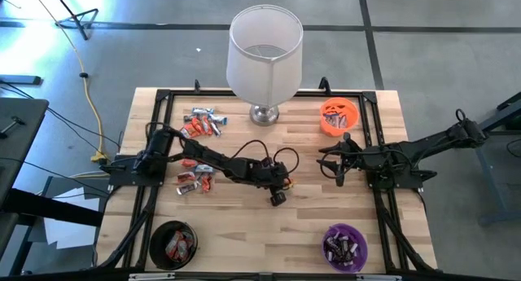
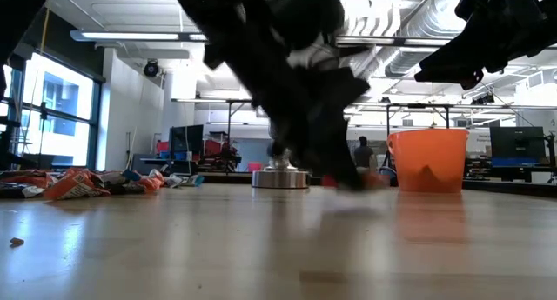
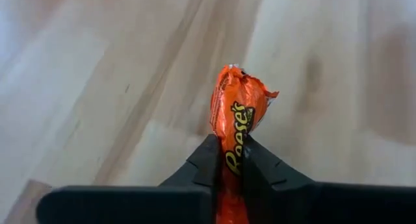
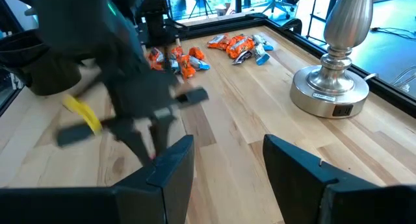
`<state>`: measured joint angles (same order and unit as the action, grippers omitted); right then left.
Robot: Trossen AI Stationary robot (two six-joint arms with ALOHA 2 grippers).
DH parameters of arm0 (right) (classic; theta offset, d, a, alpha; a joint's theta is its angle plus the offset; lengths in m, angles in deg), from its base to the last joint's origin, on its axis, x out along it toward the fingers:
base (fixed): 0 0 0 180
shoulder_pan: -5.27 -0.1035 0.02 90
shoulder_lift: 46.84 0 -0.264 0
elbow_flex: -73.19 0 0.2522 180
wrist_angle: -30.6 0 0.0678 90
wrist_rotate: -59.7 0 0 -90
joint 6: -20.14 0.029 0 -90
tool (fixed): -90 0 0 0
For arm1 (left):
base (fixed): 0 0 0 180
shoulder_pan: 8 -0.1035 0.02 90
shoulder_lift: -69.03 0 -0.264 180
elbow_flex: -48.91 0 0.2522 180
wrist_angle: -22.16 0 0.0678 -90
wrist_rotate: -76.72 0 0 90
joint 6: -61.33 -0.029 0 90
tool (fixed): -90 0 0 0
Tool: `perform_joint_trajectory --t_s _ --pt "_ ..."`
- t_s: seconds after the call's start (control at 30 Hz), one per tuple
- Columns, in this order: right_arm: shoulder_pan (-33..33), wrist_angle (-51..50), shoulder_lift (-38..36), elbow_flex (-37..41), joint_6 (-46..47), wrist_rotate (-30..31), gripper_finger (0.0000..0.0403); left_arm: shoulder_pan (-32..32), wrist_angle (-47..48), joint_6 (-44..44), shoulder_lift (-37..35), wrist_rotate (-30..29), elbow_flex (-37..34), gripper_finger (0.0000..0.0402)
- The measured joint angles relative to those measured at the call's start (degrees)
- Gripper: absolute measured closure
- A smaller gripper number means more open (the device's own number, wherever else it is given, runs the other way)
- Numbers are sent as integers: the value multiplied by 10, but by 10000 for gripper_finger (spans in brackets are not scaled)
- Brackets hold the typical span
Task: Sort candy
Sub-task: Put the orange chocolate bar into the black bucket
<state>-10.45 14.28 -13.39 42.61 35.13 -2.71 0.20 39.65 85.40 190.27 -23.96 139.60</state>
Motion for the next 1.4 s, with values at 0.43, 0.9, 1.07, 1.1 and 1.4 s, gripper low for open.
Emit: perform_joint_trajectory --t_s 0.43,0.9,1.07,1.1,1.4 --pt "0 -7 0 0 0 -2 222 102 274 179 -168 -170 3 370" --pt "0 -17 6 0 0 -4 222 369 616 697 -265 -172 3 369" --pt "0 -16 6 0 0 -4 222 476 628 882 -293 -148 3 368" --pt "0 -16 6 0 0 -4 222 495 629 917 -297 -148 3 368" --pt "0 -19 6 0 0 -4 222 582 643 1103 -302 -57 3 367"
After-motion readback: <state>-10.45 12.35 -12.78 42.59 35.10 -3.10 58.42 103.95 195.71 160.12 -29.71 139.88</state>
